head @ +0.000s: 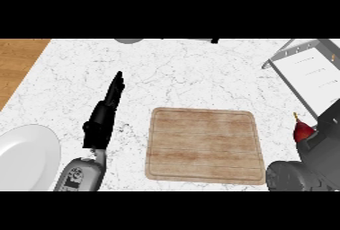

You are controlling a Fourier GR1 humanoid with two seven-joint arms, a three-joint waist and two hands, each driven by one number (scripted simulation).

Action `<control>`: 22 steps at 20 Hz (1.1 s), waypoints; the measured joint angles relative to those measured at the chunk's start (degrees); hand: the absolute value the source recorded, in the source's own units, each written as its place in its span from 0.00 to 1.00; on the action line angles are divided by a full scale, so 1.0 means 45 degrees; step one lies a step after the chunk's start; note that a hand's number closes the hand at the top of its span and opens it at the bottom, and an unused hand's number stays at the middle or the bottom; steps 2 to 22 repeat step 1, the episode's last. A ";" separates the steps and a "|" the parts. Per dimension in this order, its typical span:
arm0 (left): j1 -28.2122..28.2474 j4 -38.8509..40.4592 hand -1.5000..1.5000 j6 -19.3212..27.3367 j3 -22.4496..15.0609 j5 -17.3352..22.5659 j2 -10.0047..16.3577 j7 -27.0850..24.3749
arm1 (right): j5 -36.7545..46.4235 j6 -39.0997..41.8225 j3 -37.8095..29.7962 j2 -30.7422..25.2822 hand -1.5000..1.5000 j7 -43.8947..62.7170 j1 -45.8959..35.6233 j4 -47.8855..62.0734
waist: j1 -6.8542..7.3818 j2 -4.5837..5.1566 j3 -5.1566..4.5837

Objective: Pick the lemon from the cutting board and place it in the tiered basket

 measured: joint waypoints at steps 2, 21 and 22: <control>-0.0054 0.0012 0.50 -0.0037 -0.0031 -0.0010 0.0004 0.0001 | 0.0059 0.0011 0.0208 0.0041 0.00 -0.0007 0.0078 -0.0327 | 0.0084 0.0001 -0.0003; -0.0054 0.0012 0.50 -0.0037 -0.0031 -0.0010 0.0004 0.0001 | 0.0059 0.0011 0.0208 0.0041 0.00 -0.0007 0.0078 -0.0327 | 0.0084 0.0001 -0.0003; -0.0054 0.0012 0.50 -0.0037 -0.0031 -0.0010 0.0004 0.0001 | 0.0059 0.0011 0.0208 0.0041 0.00 -0.0007 0.0078 -0.0327 | 0.0084 0.0001 -0.0003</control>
